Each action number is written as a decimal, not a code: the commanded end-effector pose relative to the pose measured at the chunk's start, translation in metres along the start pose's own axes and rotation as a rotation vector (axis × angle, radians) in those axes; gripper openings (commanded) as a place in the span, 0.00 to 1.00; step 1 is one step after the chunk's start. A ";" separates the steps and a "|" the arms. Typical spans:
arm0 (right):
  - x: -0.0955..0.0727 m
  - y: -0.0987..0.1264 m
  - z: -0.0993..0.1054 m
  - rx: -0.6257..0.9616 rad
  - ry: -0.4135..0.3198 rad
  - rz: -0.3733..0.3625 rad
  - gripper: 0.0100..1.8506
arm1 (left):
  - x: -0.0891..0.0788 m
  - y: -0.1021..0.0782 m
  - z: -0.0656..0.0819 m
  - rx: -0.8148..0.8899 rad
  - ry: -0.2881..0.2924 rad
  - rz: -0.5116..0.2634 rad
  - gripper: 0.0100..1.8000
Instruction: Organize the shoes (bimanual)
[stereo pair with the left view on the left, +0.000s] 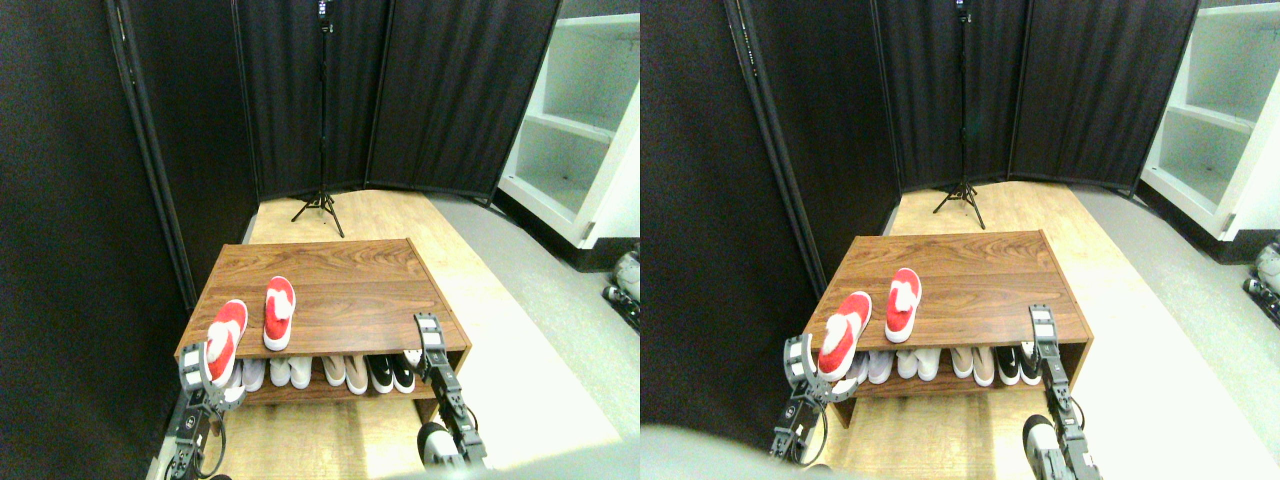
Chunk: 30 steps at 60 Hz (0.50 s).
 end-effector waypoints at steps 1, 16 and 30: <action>0.002 0.000 0.001 0.007 -0.040 0.013 0.35 | -0.001 -0.005 0.008 0.024 -0.044 -0.017 0.57; -0.010 -0.007 0.010 0.399 -0.212 0.041 0.30 | -0.013 0.007 0.007 -0.112 -0.106 0.082 0.54; -0.011 -0.013 0.011 0.671 -0.257 0.078 0.30 | -0.013 0.015 0.004 -0.320 -0.156 0.122 0.52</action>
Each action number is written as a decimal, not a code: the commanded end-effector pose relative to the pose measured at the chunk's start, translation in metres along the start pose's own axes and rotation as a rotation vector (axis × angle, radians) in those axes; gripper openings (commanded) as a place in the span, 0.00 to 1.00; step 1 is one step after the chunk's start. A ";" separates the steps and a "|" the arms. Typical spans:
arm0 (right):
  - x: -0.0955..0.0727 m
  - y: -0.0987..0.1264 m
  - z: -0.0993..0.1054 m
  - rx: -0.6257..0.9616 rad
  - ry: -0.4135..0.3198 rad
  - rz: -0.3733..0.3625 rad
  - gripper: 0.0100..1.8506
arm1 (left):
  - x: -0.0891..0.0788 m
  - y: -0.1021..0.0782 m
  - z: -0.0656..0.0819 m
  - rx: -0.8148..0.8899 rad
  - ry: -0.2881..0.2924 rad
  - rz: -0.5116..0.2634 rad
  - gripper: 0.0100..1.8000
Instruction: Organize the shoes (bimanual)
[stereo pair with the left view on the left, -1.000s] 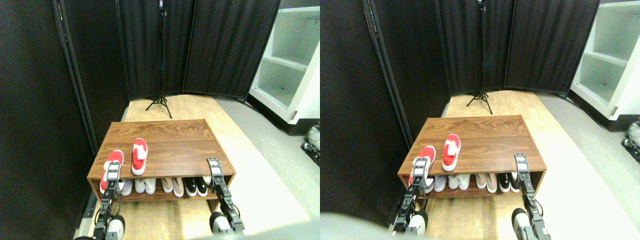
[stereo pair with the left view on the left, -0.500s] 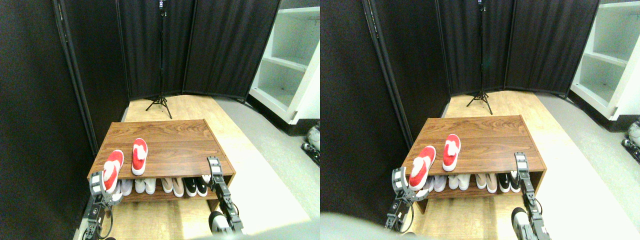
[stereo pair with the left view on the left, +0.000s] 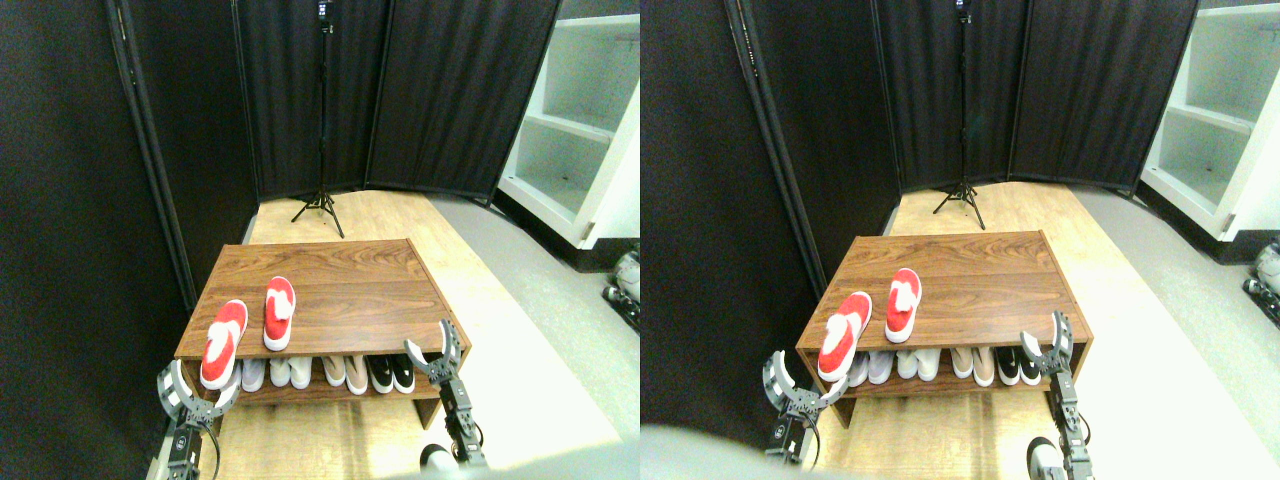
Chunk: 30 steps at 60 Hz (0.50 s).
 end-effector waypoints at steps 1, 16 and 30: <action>0.001 0.001 0.003 -0.009 -0.030 0.028 0.30 | 0.001 -0.002 0.003 -0.019 -0.028 -0.020 0.52; 0.003 -0.001 0.004 0.386 -0.032 -0.025 0.29 | 0.011 0.018 0.004 -0.428 -0.049 0.093 0.63; 0.004 -0.001 0.000 0.402 -0.010 -0.035 0.33 | 0.017 0.034 -0.002 -0.479 -0.024 0.148 0.84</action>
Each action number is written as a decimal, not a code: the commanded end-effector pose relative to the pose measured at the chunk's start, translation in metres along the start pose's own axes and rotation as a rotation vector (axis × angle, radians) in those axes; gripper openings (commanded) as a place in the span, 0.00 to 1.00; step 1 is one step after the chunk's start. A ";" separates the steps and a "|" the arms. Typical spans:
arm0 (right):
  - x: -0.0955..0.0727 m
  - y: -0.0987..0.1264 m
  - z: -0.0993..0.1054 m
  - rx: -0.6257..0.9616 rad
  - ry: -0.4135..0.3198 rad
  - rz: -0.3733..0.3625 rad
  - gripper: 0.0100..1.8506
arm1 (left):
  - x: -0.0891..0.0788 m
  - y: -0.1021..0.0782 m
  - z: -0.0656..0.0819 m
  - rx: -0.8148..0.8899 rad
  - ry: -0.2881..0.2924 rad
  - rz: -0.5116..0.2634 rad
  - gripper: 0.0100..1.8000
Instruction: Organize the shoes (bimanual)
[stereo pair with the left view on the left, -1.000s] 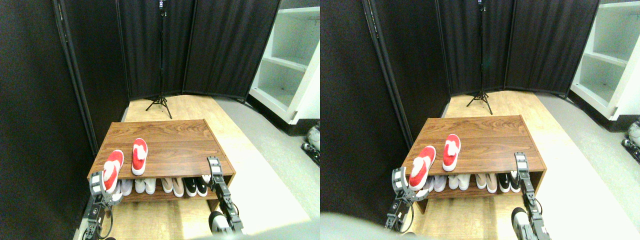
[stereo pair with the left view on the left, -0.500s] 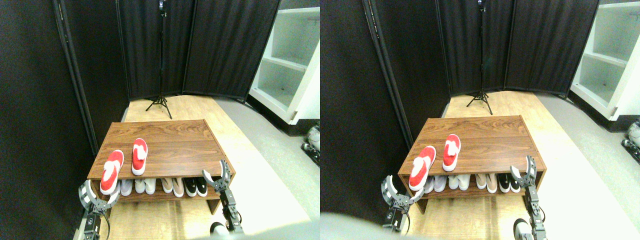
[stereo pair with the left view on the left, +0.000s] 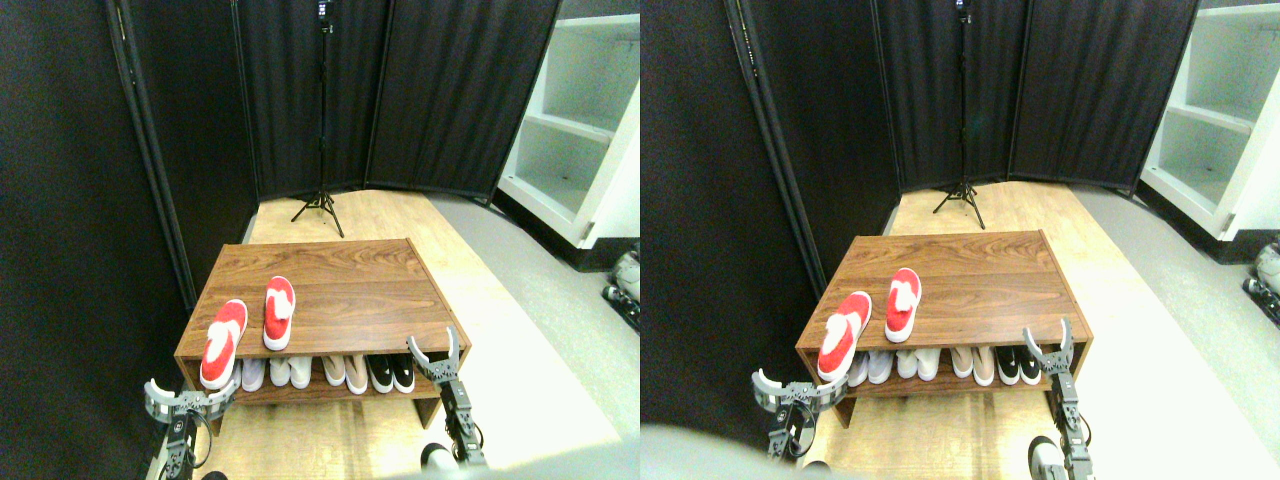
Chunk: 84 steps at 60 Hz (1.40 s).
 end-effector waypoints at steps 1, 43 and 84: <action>0.002 0.008 -0.001 0.015 0.012 0.043 0.33 | 0.002 0.001 0.001 0.011 -0.002 -0.002 0.85; 0.005 0.011 -0.008 0.085 -0.050 0.055 0.20 | 0.012 0.008 -0.021 -0.116 0.031 0.024 0.97; 0.002 0.015 0.000 0.102 -0.093 0.058 0.18 | 0.075 0.035 -0.051 -0.112 0.096 0.004 0.88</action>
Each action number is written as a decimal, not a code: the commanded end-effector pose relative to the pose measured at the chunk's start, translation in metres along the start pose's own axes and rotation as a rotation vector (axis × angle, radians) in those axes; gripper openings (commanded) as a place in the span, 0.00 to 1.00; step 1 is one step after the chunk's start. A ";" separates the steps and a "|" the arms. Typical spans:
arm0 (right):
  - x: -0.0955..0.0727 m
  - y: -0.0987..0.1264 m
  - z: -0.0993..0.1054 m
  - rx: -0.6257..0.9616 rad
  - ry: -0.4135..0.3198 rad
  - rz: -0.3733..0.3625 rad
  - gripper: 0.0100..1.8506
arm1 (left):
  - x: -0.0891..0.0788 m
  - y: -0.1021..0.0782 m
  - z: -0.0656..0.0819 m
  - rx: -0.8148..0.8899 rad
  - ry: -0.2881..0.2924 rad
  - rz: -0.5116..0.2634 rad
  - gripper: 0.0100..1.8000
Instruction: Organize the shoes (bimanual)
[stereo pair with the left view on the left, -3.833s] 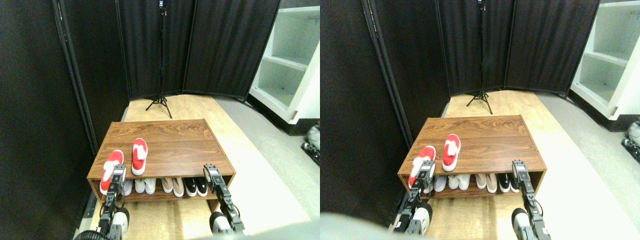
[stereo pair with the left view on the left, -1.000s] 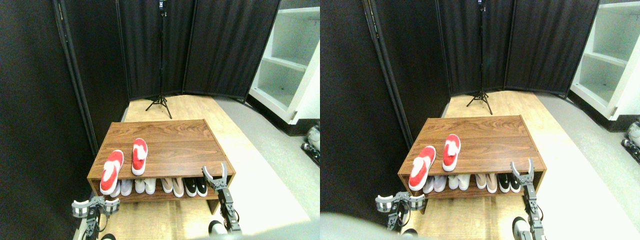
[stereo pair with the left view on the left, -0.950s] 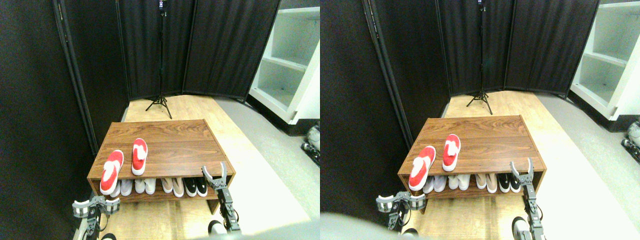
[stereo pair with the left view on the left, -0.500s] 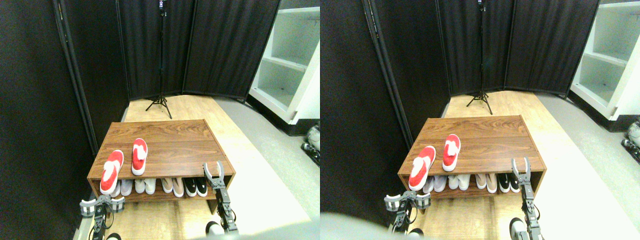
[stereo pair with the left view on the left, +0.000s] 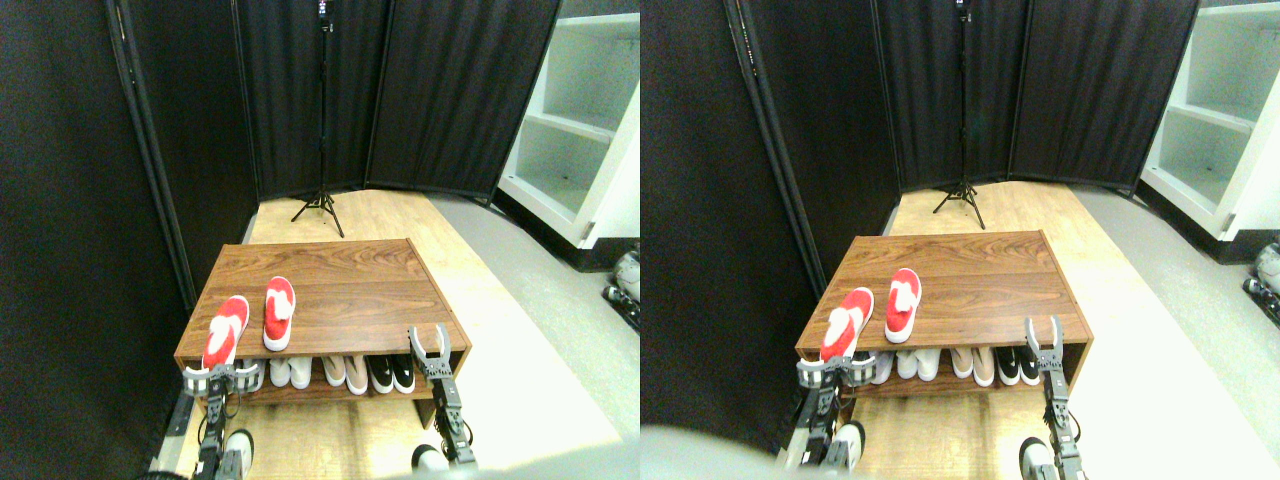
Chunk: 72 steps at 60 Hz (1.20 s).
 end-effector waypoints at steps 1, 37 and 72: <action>0.000 0.010 0.003 0.005 -0.004 0.043 0.18 | 0.012 0.002 -0.005 -0.021 0.037 -0.033 0.88; -0.001 0.008 0.005 -0.015 -0.010 0.034 0.18 | 0.015 -0.005 -0.005 -0.036 0.037 -0.044 0.95; -0.004 0.008 0.003 -0.012 0.002 0.041 0.18 | -0.039 -0.010 0.048 0.014 -0.062 -0.093 0.75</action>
